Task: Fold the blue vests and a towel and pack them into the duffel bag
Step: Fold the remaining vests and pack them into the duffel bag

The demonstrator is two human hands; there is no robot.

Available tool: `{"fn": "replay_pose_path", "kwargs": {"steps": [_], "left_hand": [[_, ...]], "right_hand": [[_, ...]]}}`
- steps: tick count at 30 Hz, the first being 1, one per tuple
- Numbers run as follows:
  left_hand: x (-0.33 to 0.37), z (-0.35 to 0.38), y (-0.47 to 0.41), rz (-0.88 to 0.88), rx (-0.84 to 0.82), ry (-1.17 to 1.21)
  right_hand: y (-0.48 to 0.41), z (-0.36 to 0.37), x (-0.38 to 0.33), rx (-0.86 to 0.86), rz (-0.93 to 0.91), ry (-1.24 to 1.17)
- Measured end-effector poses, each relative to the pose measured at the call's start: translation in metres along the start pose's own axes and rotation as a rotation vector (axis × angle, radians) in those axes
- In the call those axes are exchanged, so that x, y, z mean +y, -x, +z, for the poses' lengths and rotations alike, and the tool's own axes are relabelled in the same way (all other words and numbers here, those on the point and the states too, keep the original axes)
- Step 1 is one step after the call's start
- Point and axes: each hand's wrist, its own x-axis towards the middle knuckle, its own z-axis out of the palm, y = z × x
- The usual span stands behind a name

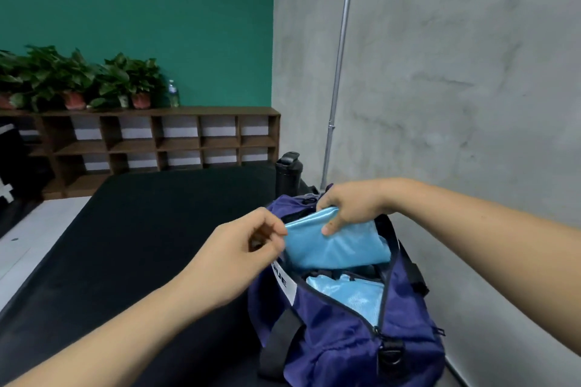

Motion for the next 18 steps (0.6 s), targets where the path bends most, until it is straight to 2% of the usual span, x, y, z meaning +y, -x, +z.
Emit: {"fn": "replay_pose_path", "kwargs": {"steps": [2, 5, 7, 9, 11, 12, 14, 16, 18], "left_hand": [[0.013, 0.024, -0.017, 0.075, -0.053, -0.133], [0.013, 0.056, -0.044, 0.105, -0.19, -0.361], [0.005, 0.073, -0.061, 0.066, -0.285, -0.48], [-0.003, 0.086, -0.071, 0.024, -0.371, -0.556], [-0.013, 0.097, -0.078, 0.005, -0.434, -0.618], [-0.018, 0.102, -0.081, -0.002, -0.454, -0.656], [-0.024, 0.11, -0.086, 0.007, -0.481, -0.75], [-0.022, 0.115, -0.091, 0.018, -0.526, -0.798], [-0.016, 0.12, -0.096, 0.011, -0.585, -0.821]], "right_hand": [[-0.011, 0.01, 0.0, 0.001, -0.017, 0.04], [-0.02, 0.02, 0.004, 0.059, -0.043, 0.232], [-0.015, 0.017, 0.011, 0.208, -0.036, 0.235], [-0.007, 0.012, 0.025, 0.43, -0.031, 0.23], [0.003, 0.012, 0.043, 0.602, 0.074, 0.33], [0.008, 0.014, 0.052, 0.617, 0.162, 0.338], [0.017, 0.019, 0.066, 0.551, 0.29, 0.206], [0.021, 0.025, 0.076, 0.458, 0.32, 0.079], [0.024, 0.027, 0.079, 0.462, 0.306, 0.056]]}}
